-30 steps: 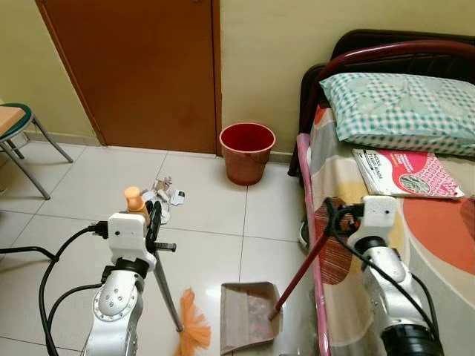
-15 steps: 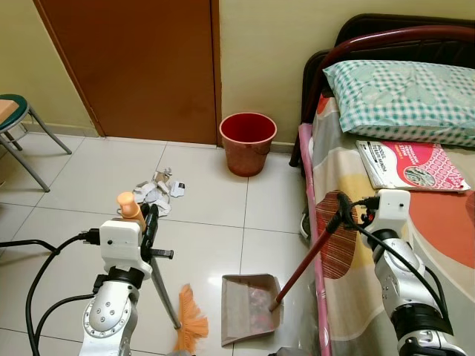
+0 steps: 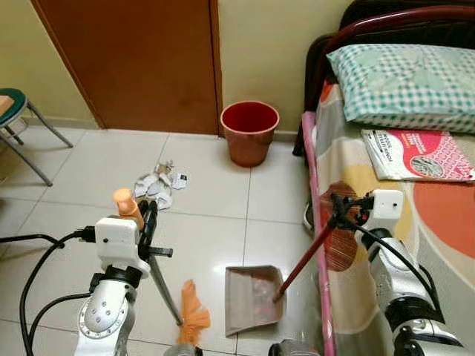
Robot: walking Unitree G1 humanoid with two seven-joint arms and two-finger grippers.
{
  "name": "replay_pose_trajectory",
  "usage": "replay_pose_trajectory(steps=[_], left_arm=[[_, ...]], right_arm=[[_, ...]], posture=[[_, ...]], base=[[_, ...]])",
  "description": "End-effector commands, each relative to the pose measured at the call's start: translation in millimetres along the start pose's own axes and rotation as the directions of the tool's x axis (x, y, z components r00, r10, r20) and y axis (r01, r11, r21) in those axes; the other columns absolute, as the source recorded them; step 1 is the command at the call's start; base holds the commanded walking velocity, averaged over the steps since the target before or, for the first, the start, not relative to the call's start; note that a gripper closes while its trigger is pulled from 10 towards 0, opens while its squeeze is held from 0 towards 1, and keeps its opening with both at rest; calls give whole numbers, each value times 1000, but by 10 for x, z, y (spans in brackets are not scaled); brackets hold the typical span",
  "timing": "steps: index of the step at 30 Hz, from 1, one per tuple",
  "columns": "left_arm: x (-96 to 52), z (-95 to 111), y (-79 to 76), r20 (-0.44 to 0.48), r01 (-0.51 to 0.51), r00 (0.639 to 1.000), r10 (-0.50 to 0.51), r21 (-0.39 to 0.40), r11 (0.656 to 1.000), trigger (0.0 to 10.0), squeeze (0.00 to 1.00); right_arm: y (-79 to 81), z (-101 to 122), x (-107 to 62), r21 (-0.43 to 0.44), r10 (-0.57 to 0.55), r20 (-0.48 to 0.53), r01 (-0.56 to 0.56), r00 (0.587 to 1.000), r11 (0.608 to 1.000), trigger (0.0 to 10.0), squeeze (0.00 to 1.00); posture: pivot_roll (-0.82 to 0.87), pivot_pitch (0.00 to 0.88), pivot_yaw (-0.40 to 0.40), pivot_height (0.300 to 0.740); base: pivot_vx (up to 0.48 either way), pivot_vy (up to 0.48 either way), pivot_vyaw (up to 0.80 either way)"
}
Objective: Sweep floor
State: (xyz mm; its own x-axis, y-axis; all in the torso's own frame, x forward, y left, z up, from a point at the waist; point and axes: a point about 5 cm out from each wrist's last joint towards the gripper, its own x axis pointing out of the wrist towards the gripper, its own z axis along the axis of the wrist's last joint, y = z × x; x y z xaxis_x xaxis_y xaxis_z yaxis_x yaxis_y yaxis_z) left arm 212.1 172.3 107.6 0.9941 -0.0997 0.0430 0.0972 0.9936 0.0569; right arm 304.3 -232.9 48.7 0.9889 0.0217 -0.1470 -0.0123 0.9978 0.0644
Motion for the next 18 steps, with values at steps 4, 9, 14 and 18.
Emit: replay_pose_trajectory(steps=[4,9,14,18], left_arm=[[-157,-193,101,-164,-4,986,6,13,1000,10000,0],[-194,-133,145,-168,3,986,2,25,1000,10000,0],[-242,-68,189,-180,31,983,-23,46,998,10000,0],[-244,-42,270,-187,38,982,-25,66,997,10000,0]], right_arm=[[43,55,57,33,-7,48,5,999,999,10000,0],[51,151,97,33,-22,107,19,994,999,10000,0],[14,214,110,47,-63,147,57,987,997,10000,0],[-25,175,67,34,-114,158,110,981,993,10000,0]], posture=[[120,171,58,740],[169,184,97,740],[207,196,134,740],[219,192,144,740]], base=[[0,0,0],[0,0,0],[0,0,0],[0,0,0]])
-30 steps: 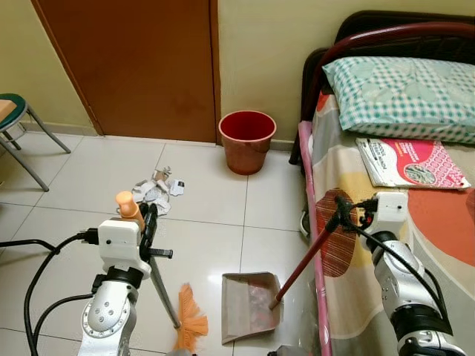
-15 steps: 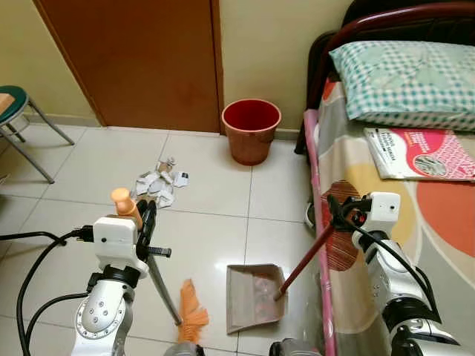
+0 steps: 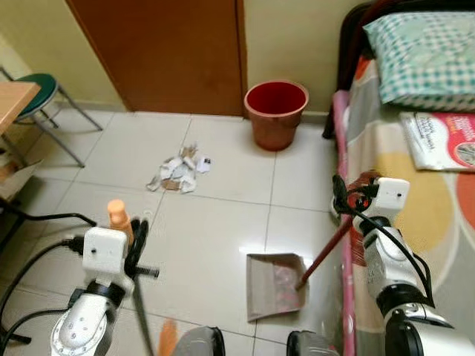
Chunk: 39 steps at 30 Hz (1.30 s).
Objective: Sweep floor
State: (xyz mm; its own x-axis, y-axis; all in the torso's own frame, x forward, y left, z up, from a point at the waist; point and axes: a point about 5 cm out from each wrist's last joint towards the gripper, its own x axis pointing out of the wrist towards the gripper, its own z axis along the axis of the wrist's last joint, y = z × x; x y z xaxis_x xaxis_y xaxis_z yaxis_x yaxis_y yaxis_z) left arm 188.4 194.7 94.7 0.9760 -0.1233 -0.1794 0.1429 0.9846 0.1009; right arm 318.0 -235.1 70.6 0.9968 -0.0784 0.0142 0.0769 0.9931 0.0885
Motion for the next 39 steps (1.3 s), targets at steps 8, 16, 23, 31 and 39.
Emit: replay_pose_trajectory(steps=[8,16,23,31,39], left_arm=[[77,113,-23,49,3,999,-3,0,1000,10000,0],[129,116,-59,50,29,998,-29,4,1000,10000,0],[186,139,-7,56,28,998,-29,9,1000,10000,0],[232,156,-26,65,47,997,-48,13,999,10000,0],[243,151,-37,67,51,996,-51,12,999,10000,0]], right_arm=[[-71,8,-35,-60,-35,27,37,999,997,10000,0],[-193,51,-54,-79,-86,53,90,995,993,10000,0],[-233,35,-92,-86,-110,61,115,992,990,10000,0],[-299,70,-115,-106,-130,90,140,987,984,157,0],[-347,128,-91,-115,-136,105,148,985,982,0,0]], posture=[[188,174,129,740],[176,150,128,740],[168,136,146,740],[165,129,154,740],[162,126,153,740]], base=[[0,0,0],[0,0,0],[0,0,0],[0,0,0],[0,0,0]])
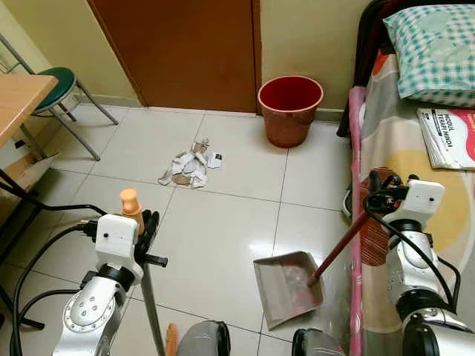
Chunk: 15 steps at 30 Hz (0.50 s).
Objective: Sweep floor
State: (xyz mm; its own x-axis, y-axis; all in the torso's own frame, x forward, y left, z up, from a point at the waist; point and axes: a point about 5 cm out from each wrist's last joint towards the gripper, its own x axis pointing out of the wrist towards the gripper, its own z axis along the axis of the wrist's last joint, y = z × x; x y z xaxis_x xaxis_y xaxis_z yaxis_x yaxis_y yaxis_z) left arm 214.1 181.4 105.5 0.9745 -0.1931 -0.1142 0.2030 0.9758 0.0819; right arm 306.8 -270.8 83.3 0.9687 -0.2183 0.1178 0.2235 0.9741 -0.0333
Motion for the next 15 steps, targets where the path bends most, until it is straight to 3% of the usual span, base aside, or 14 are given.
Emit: replay_pose_trajectory(steps=[1,8,10,11,12,15], left_arm=[[-6,-11,44,-5,-10,1000,10,20,1000,10000,0],[-1,-7,45,-2,-6,1000,6,20,1000,10000,0],[-1,-4,51,-1,-8,1000,8,22,1000,10000,0],[-2,-4,54,-1,-8,1000,8,22,1000,10000,0],[-3,-5,55,-1,-9,1000,9,23,1000,10000,0],[-8,-8,55,-3,-8,1000,8,23,1000,10000,0]], right_arm=[[10,-27,-10,7,-2,-11,2,1000,1000,0,0],[38,-24,4,13,16,-13,-15,1000,1000,0,0],[61,-27,12,15,30,-19,-30,999,999,4902,0],[69,-27,17,15,34,-22,-34,999,999,9412,0],[78,-27,22,18,39,-24,-39,999,999,10000,0],[121,-17,53,20,57,-30,-56,998,998,10000,0]], posture=[[162,126,153,740],[162,126,153,740],[162,126,153,740],[162,126,153,740],[162,126,153,740],[169,126,153,740]], base=[[0,0,0],[0,0,0],[0,0,0],[0,0,0],[0,0,0],[0,0,0]])
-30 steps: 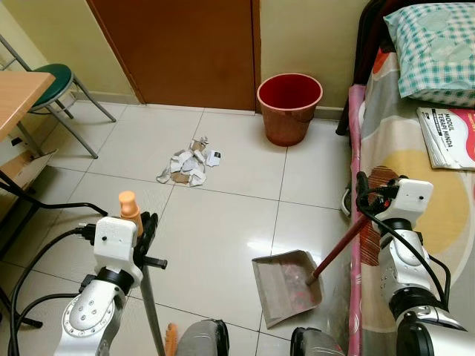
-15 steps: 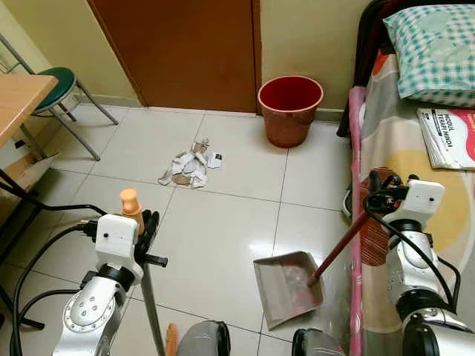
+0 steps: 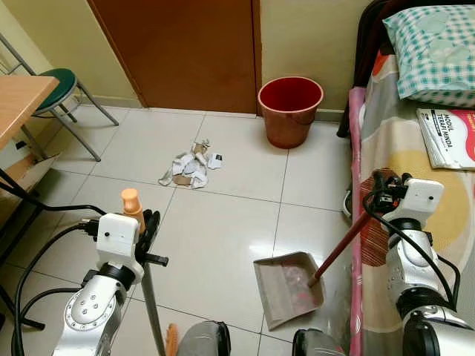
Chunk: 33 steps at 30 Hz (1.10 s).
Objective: Sweep floor
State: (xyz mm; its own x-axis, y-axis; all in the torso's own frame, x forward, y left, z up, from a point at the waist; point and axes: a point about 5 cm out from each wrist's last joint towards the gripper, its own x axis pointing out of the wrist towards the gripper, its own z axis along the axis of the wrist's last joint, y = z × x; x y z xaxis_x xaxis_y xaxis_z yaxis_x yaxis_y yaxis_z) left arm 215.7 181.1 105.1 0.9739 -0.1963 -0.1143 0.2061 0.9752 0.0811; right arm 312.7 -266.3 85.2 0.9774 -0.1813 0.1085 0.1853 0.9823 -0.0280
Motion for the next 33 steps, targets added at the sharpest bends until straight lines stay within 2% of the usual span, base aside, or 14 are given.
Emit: replay_pose_trajectory(steps=[1,2,3,4,12,13,14,15,24,25,26,27,33], left_arm=[[-30,-4,56,-3,-11,1000,11,25,1000,10000,0],[-34,-3,58,-3,-11,1000,11,26,1000,10000,0],[-43,-1,63,-4,-12,1000,12,27,1000,10000,0],[-51,-1,69,-5,-13,1000,13,28,1000,10000,0],[-79,8,93,-8,-18,1000,18,34,999,10000,0],[-78,13,90,-7,-16,1000,16,34,999,10000,0],[-78,13,90,-7,-16,1000,16,34,999,10000,0],[-80,15,92,-7,-16,1000,16,35,999,10000,0],[-113,17,135,-16,-12,1000,12,49,999,10000,0],[-114,20,141,-16,-12,1000,12,50,999,10000,0],[-114,20,141,-16,-12,1000,12,50,999,10000,0],[-115,21,143,-16,-11,1000,12,51,999,10000,0],[-108,23,118,-16,-4,1000,4,49,999,10000,0]], right_arm=[[75,-28,14,9,22,-22,-22,1000,1000,10000,0],[82,-24,20,10,26,-21,-25,999,1000,10000,0],[95,-18,27,11,31,-19,-31,999,999,10000,282],[106,-15,31,11,35,-18,-35,999,999,10000,1000],[146,-9,49,13,47,-18,-47,999,999,10000,1000],[148,-9,49,14,48,-17,-48,999,999,10000,184],[148,-9,49,14,48,-17,-48,999,999,10000,184],[150,-8,48,15,49,-16,-49,999,999,10000,0],[156,-40,29,18,45,-27,-44,999,999,10000,0],[153,-43,28,17,42,-29,-42,999,999,7569,0],[153,-43,28,17,42,-29,-42,999,999,7569,0],[143,-42,27,18,36,-28,-36,999,999,0,0],[98,-25,29,12,25,-20,-25,999,1000,0,0]], posture=[[180,129,154,740],[180,129,154,740],[185,129,154,740],[188,130,153,740],[197,132,157,740],[198,133,159,740],[198,133,159,740],[200,136,163,740],[215,140,174,740],[216,141,175,740],[216,141,175,740],[216,141,176,740],[213,140,177,740]], base=[[0,0,0],[0,0,0],[0,0,0],[0,0,0],[0,0,0],[0,0,0],[0,0,0],[0,0,0],[0,0,0],[0,0,0],[0,0,0],[0,0,0],[0,0,0]])
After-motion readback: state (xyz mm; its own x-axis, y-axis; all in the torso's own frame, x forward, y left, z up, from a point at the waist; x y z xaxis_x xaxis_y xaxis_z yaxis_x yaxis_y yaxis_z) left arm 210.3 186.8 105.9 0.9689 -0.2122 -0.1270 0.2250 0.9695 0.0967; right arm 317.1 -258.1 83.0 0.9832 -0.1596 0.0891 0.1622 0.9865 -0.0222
